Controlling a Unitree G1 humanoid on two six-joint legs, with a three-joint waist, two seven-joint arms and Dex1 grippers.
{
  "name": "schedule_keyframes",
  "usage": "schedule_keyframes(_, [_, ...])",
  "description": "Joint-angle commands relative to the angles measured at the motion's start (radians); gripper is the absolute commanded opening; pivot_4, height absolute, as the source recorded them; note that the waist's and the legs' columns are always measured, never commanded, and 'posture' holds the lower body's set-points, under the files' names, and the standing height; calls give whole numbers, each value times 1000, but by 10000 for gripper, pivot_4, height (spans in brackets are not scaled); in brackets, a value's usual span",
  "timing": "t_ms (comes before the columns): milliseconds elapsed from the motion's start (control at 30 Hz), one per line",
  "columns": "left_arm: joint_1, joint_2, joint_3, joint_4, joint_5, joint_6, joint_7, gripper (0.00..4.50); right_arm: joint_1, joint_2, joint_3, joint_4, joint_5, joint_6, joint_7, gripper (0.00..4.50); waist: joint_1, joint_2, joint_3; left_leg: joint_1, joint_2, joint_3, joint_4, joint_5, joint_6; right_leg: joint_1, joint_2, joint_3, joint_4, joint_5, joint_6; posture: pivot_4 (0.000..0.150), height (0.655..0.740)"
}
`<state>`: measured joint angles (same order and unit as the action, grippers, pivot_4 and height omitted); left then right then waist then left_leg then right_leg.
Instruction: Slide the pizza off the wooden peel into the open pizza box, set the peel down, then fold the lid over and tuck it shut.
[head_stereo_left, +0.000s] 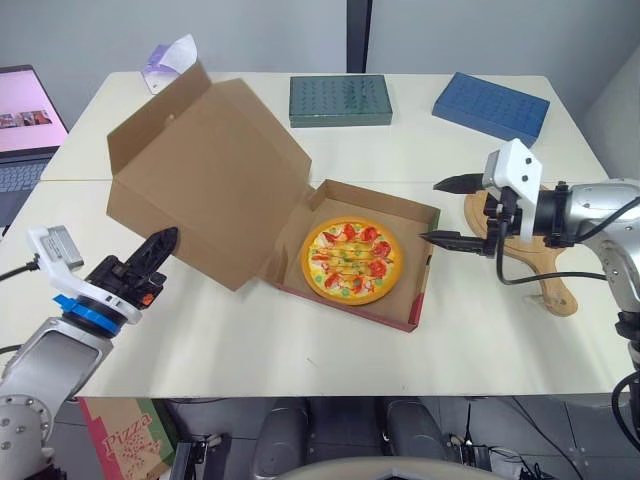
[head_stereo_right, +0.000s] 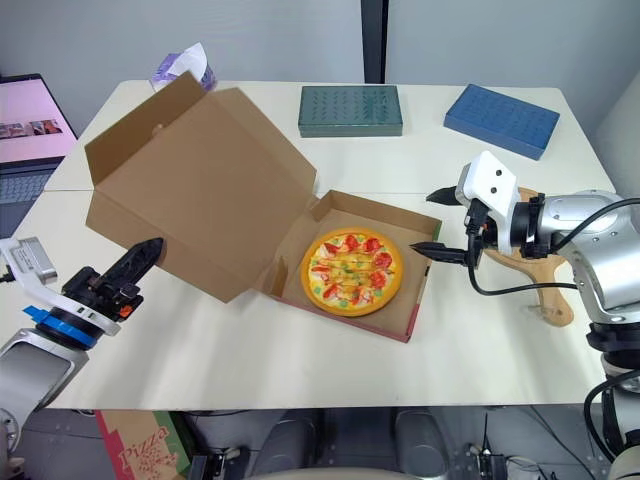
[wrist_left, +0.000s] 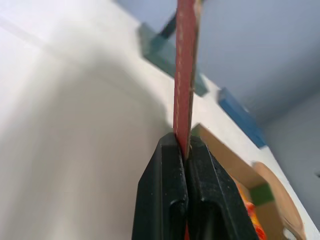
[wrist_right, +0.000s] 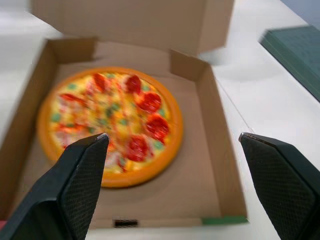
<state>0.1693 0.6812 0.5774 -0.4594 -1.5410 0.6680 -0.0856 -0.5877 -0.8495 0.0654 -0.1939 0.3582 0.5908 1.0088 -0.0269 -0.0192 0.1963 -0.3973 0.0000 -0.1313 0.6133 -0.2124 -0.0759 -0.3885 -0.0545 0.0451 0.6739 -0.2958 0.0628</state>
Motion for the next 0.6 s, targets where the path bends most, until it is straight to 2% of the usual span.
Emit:
schedule_keyframes(33, [-26, 22, 20, -62, 14, -9, -61, 0, -54, 22, -1, 46, -67, -32, -70, 38699, -2, 0, 0, 0, 0, 0, 0, 0, 0, 0, 0, 0, 0, 0, 0, 1500, 7400])
schedule_keyframes(167, [-41, 32, -2, -99, 43, -3, -106, 0, -116, 73, 71, 188, -215, -132, -155, 24623, -5, 0, 0, 0, 0, 0, 0, 0, 0, 0, 0, 0, 0, 0, 0, 1500, 7400])
schedule_keyframes(367, [-52, 36, -26, -93, 86, 2, -140, 0, -260, 159, 215, 525, -434, -357, -215, 2138, -5, 0, 0, 0, 0, 0, -1, 0, 0, 0, 0, 0, 0, 0, 0, 1500, 7400])
schedule_keyframes(400, [-53, 43, -30, -91, 98, 7, -153, 0, -288, 176, 236, 591, -462, -398, -217, 273, -5, 0, 0, 0, 0, 0, -1, 0, 0, -1, 0, 0, 0, 0, 0, 1500, 7400])
schedule_keyframes(600, [-83, 81, -46, -57, 171, 21, -232, 0, -412, 243, 303, 910, -548, -591, -143, 273, -2, 0, 1, 0, -1, -1, -1, 0, 0, 0, 0, -1, 0, 0, 0, 1500, 7400])
